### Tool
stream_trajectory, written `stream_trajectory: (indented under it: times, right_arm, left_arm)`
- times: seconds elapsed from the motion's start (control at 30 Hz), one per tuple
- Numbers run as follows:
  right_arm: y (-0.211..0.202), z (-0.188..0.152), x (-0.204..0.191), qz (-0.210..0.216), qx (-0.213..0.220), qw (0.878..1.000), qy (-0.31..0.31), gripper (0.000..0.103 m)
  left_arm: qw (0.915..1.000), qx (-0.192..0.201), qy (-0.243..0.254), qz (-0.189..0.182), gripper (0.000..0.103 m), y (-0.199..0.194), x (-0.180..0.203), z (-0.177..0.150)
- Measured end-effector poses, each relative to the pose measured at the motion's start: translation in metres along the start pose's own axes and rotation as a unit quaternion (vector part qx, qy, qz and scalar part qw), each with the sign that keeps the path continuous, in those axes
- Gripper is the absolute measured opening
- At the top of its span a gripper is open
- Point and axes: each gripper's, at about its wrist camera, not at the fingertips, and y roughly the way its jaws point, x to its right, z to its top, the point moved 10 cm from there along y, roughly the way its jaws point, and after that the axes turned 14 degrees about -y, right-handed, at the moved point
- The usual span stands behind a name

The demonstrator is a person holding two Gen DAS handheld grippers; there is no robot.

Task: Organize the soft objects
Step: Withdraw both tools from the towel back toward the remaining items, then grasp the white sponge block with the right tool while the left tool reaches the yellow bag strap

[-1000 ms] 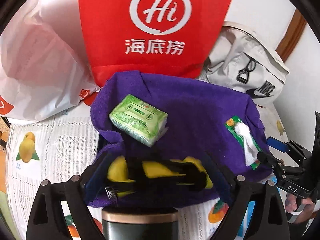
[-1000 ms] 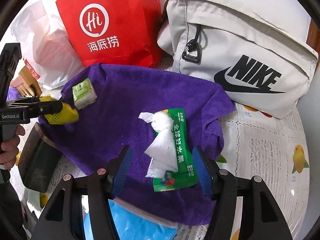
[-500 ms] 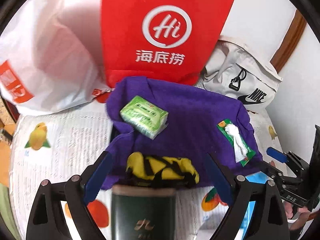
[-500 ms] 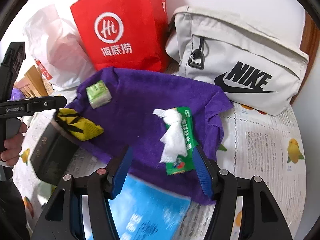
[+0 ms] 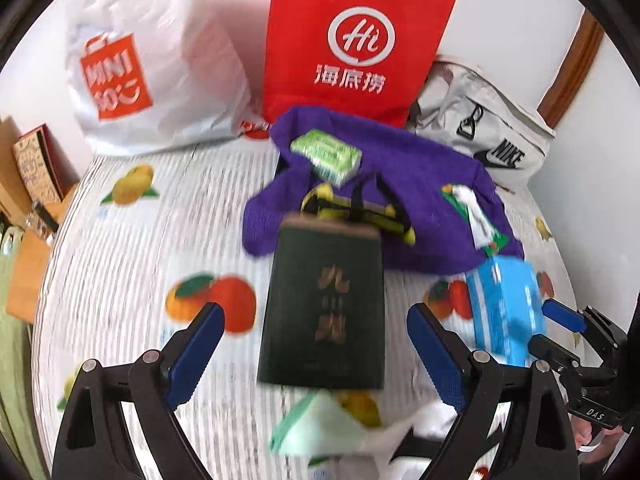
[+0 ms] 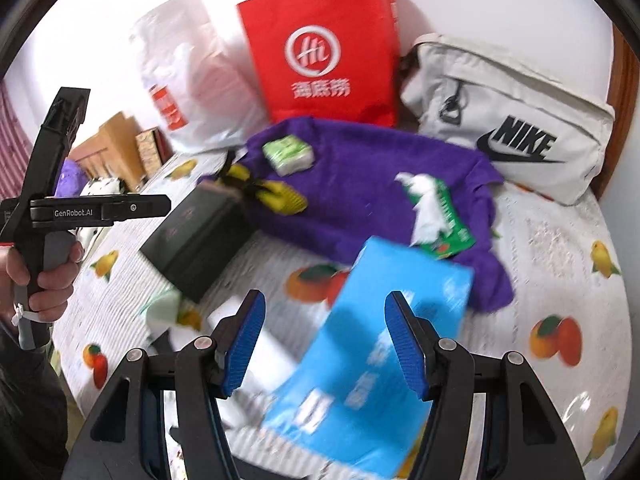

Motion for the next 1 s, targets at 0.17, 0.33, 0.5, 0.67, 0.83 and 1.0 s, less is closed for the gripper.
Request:
stream_trajectory:
  times: [0.17, 0.33, 0.5, 0.67, 0.83, 1.0]
  right_arm:
    - [0.009, -0.007, -0.029, 0.017, -0.008, 0.999, -0.030, 0.062]
    - [0.025, -0.006, -0.051, 0.026, -0.015, 0.997, -0.067, 0.062]
    - [0.049, -0.008, -0.058, 0.016, -0.042, 0.995, -0.087, 0.062]
    - [0.059, -0.012, -0.063, 0.003, -0.053, 0.992, -0.116, 0.049]
    - [0.040, -0.004, -0.066, 0.006, -0.017, 0.995, -0.100, 0.047]
    - [0.009, 0.004, -0.064, -0.008, 0.017, 0.997, -0.079, 0.047]
  left_arm:
    - [0.9998, -0.011, -0.012, -0.008, 0.092, -0.006, -0.015, -0.029]
    - [0.9997, -0.015, -0.014, -0.017, 0.092, -0.009, -0.025, -0.048]
    - [0.9992, -0.029, -0.016, -0.022, 0.092, -0.002, -0.034, -0.064]
    - [0.9987, -0.038, -0.009, -0.033, 0.092, 0.005, -0.035, -0.075]
    - [0.9975, -0.051, -0.007, -0.049, 0.092, 0.011, -0.029, -0.088]
    - [0.9969, -0.051, 0.013, -0.059, 0.092, 0.004, -0.016, -0.101]
